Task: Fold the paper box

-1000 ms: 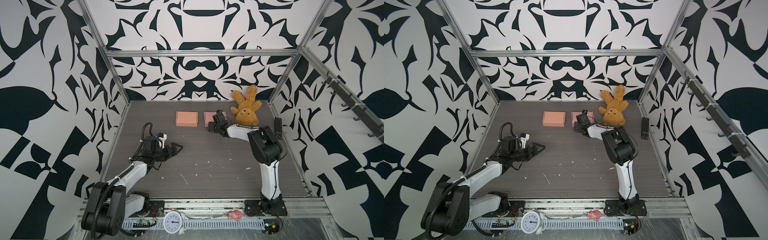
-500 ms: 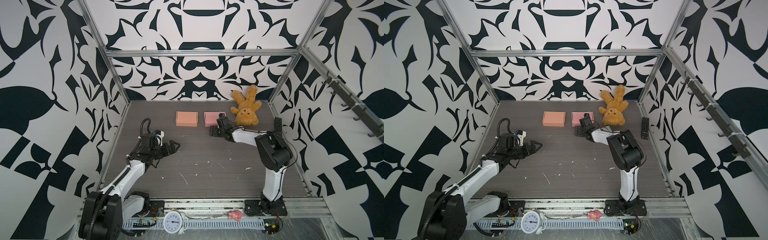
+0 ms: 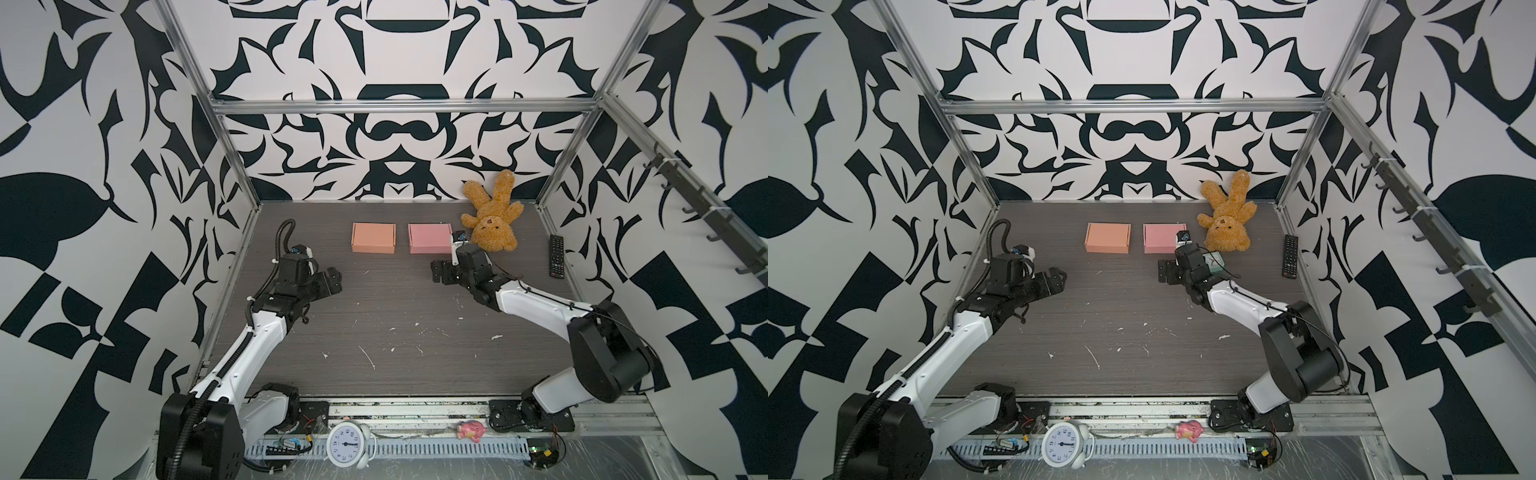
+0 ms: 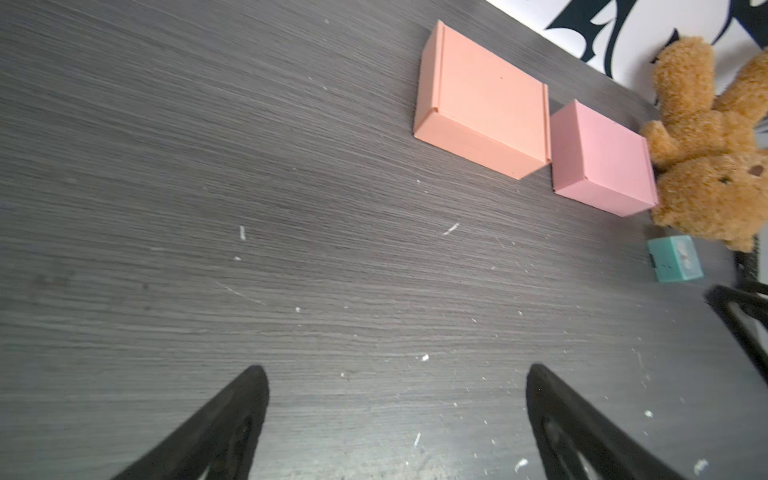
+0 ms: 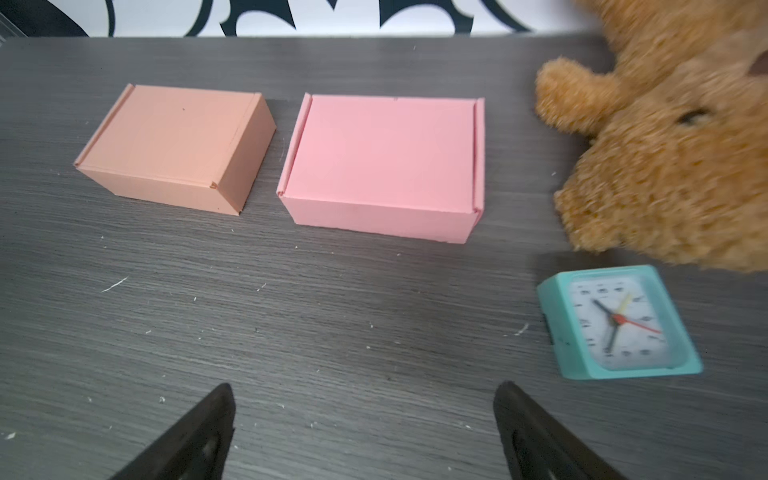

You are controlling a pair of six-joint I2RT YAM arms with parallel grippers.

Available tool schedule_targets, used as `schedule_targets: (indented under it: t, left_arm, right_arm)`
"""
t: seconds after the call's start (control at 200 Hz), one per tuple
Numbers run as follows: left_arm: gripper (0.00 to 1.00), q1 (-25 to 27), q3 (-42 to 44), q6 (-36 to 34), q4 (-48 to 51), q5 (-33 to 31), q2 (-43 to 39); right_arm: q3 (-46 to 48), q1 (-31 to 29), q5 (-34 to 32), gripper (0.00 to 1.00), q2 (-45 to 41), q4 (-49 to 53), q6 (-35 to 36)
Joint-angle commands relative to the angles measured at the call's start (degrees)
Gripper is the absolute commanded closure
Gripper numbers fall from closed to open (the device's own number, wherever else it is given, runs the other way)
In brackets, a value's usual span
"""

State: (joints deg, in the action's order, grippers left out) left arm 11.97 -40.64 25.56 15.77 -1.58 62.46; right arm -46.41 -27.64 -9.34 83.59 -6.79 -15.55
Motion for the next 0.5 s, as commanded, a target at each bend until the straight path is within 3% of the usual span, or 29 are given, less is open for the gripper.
schedule_targets:
  t: [0.0, 0.15, 0.3, 0.495]
  left_arm:
    - [0.01, -0.1, -0.9, -2.3, 1.1, -12.1, -1.3]
    - [0.01, -0.2, 2.8, -7.8, -7.9, -19.6, -3.2]
    - [0.01, -0.2, 4.2, -13.9, -12.3, -21.6, -2.2]
    - [0.01, -0.2, 7.7, -19.3, -17.7, -22.6, -2.8]
  right_arm:
    - [2.8, 0.2, -6.9, 0.01, -6.6, -0.1, 4.0]
    - [8.4, 3.3, -12.2, 0.01, -13.9, -1.7, 3.9]
    - [11.3, 6.5, -20.4, 0.01, -17.8, -0.9, 2.7]
    - [16.7, 7.0, -26.2, 0.01, -22.7, -4.8, 7.8]
